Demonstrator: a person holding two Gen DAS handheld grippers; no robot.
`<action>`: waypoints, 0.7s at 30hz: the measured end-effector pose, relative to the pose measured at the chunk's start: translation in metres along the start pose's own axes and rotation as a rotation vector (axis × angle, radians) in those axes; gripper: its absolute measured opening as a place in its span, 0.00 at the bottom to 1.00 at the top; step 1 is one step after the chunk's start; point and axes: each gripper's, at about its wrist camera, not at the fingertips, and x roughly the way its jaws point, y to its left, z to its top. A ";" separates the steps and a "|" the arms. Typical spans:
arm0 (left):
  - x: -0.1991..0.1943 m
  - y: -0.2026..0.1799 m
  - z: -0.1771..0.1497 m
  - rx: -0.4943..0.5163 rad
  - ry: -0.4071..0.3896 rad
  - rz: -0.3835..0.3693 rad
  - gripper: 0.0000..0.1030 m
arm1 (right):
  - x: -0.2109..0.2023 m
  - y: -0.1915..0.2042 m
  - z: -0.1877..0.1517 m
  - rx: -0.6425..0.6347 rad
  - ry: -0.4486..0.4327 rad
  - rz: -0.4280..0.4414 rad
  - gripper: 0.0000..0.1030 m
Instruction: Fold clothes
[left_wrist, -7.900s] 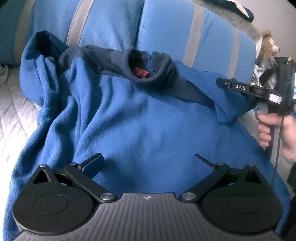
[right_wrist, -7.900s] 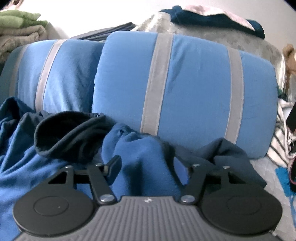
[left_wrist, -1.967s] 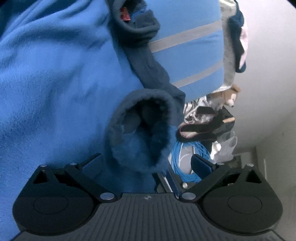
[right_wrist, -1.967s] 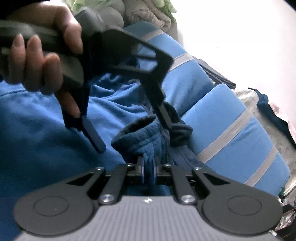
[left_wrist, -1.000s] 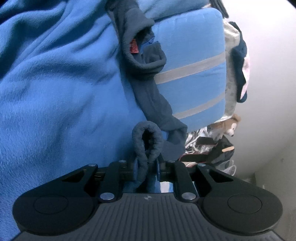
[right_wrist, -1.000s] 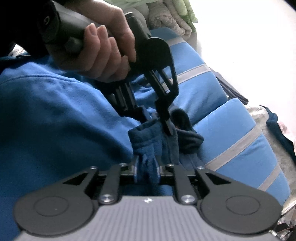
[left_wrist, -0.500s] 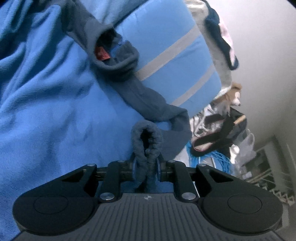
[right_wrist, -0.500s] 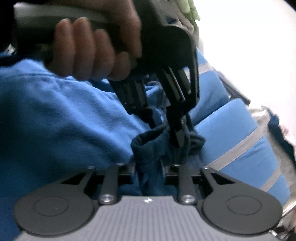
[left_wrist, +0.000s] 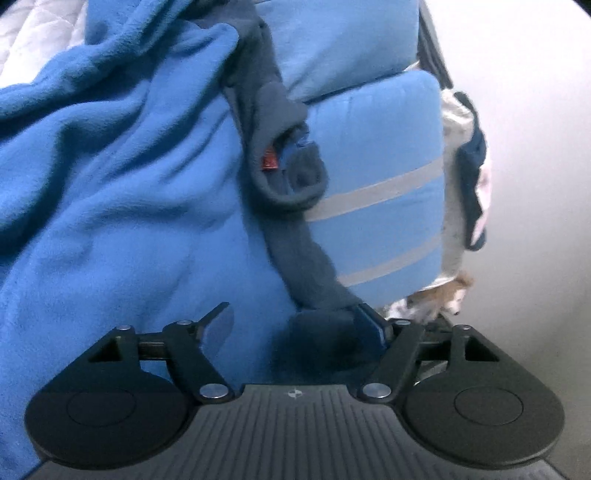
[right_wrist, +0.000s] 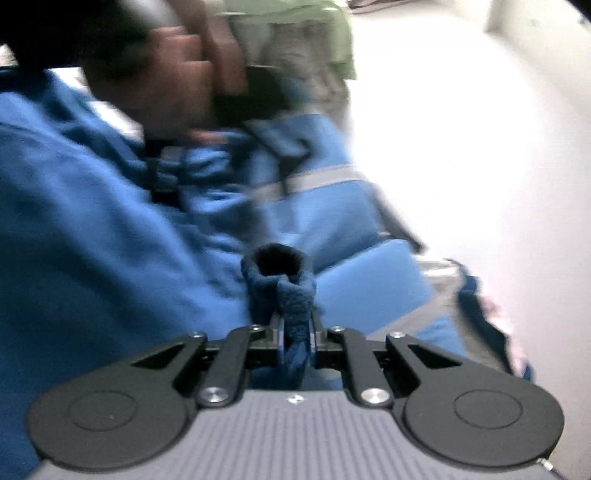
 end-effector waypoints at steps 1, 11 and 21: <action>0.002 -0.002 -0.002 0.016 0.011 0.010 0.69 | 0.004 -0.014 -0.004 0.019 0.005 -0.042 0.12; 0.012 -0.013 -0.019 0.097 0.096 0.033 0.69 | -0.001 -0.313 -0.157 0.444 0.400 -0.659 0.12; 0.021 -0.014 -0.025 0.169 0.106 0.079 0.69 | -0.091 -0.326 -0.396 1.243 0.829 -0.683 0.12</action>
